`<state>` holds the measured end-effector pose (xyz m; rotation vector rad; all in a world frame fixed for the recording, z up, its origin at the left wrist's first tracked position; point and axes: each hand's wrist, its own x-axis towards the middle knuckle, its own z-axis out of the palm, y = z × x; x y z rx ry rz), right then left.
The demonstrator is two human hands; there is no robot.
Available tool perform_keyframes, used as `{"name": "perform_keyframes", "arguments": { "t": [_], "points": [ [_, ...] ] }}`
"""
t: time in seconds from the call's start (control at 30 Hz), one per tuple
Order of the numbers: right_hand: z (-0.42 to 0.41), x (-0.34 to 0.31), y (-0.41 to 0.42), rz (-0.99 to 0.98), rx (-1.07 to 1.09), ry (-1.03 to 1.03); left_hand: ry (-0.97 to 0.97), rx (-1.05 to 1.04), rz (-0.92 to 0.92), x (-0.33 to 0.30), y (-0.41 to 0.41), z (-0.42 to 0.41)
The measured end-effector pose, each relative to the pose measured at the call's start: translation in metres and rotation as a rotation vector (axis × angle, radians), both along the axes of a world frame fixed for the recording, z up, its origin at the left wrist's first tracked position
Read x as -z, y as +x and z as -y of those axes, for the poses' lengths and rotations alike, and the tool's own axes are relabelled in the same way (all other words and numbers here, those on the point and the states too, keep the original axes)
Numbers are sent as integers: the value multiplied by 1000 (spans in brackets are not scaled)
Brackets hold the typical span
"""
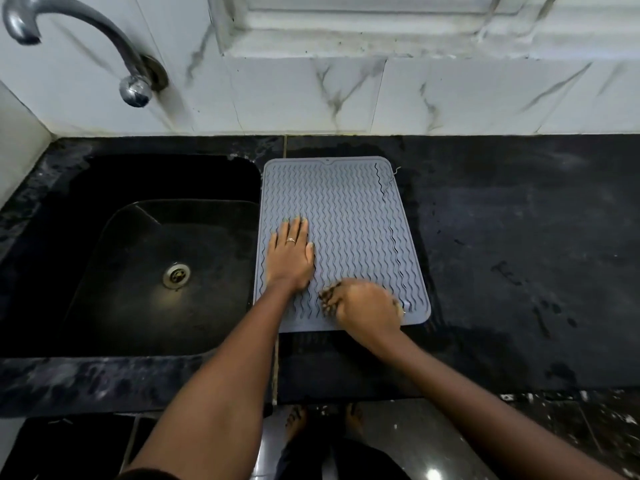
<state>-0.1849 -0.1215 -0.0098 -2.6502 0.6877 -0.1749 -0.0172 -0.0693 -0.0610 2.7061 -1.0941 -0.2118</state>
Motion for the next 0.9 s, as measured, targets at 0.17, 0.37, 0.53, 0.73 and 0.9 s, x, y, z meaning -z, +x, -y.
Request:
{"name": "perform_keyframes", "arguments": {
  "t": [0.17,0.37,0.53,0.73,0.9],
  "points": [
    [53,-23,65,138,162,185,8,-10,5,1,-9,-5],
    [46,4,74,-68,-58,-175,5,-7,-3,3,-13,-9],
    [-1,13,-7,239,-163,-238,-11,-6,-9,3,-13,-8],
    [-8,-12,-29,-69,-165,8,-38,-7,-18,2,-14,-11],
    [35,-49,14,-35,72,805,-56,-2,-13,4,-12,-12]
  ]
}}
